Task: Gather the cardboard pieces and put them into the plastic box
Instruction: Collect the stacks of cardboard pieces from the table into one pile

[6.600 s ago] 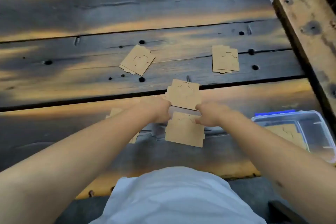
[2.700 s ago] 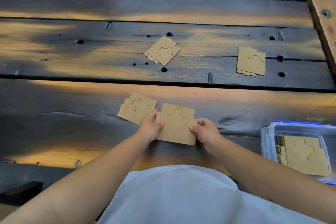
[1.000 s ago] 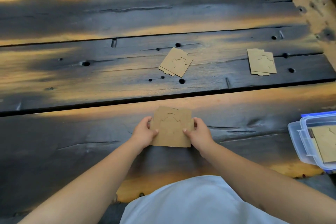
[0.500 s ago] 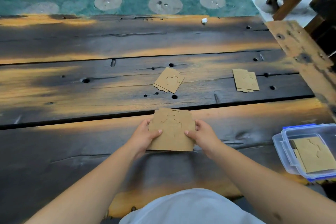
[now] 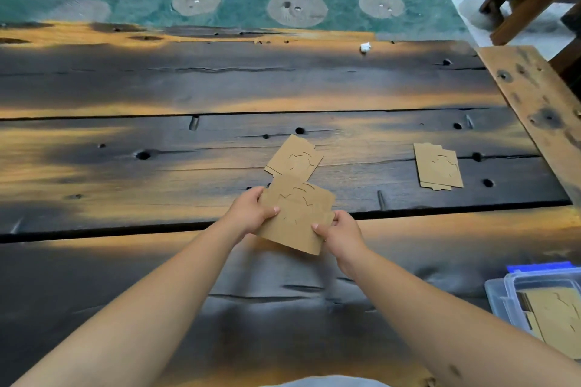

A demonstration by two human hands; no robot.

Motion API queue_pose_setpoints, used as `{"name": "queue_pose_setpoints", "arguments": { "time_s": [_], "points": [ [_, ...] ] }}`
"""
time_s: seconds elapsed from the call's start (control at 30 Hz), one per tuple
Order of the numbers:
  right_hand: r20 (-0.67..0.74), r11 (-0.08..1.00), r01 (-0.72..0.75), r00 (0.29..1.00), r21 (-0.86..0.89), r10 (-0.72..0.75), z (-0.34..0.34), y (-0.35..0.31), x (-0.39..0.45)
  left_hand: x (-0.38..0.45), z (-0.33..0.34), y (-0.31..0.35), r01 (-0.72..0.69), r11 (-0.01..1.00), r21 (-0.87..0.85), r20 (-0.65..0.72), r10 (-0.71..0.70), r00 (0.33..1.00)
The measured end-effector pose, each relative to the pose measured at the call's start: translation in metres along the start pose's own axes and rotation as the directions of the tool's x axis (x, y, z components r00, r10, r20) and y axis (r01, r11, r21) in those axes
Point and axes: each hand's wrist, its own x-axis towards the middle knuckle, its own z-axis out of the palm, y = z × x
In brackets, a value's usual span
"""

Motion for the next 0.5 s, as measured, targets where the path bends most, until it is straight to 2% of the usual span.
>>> {"name": "queue_pose_setpoints", "arguments": {
  "time_s": [0.1,0.23,0.5],
  "points": [
    [-0.025,0.995,-0.056,0.998,0.088,0.059,0.014,-0.003,0.022,0.031,-0.005,0.017,0.025,0.996,0.087,-0.027,-0.023,0.999],
    [-0.033,0.97,-0.146,0.987,0.197,0.155,0.031,-0.007,0.053,0.072,-0.007,0.03,0.044,0.991,0.125,0.011,-0.046,0.999],
    [-0.073,0.951,-0.224,0.967,0.212,0.244,0.057,-0.011,0.109,0.136,-0.009,0.03,0.072,0.959,0.273,-0.005,-0.073,0.997]
  ]
}}
